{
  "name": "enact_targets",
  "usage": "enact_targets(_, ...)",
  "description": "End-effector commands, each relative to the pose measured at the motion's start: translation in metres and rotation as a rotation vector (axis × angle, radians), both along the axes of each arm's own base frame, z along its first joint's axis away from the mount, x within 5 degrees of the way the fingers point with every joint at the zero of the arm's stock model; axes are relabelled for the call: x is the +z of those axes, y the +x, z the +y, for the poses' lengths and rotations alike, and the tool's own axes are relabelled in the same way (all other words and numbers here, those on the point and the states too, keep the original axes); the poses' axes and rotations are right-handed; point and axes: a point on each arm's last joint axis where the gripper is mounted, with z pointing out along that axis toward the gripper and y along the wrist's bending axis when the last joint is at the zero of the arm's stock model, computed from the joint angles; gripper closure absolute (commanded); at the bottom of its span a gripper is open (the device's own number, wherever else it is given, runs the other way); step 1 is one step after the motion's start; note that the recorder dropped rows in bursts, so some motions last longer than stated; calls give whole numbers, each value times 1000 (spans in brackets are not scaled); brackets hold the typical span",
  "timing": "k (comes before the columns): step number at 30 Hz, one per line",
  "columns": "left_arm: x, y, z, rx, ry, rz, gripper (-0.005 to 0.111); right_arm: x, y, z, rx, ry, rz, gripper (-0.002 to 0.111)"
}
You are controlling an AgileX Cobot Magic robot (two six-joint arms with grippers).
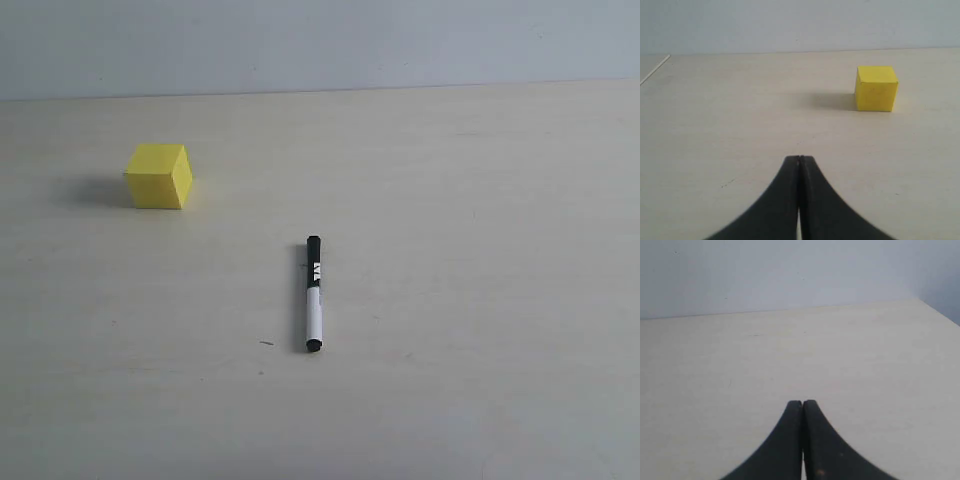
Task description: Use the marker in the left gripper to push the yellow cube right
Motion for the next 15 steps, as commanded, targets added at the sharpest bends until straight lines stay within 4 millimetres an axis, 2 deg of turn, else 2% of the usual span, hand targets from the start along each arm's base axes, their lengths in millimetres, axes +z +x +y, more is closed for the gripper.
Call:
enact_targets(1,1,0,0,2,-3,-6,107,0,0,-1,-10,-5,-9,108)
enact_targets(4,2,0,1,-4,74,-17,107,0,0,-1,-10,-5,-9,108)
enact_targets(7,10,2,-1,-27,48,-116,107,0,0,-1,-10,-5,-9,108)
enact_targets(11,25,3,-7,-42,-222,-275,107,0,0,-1,-10,-5,-9,108)
enact_targets(15,29,3,-7,-34,-373,-308,107,0,0,-1,-10,-5,-9,108)
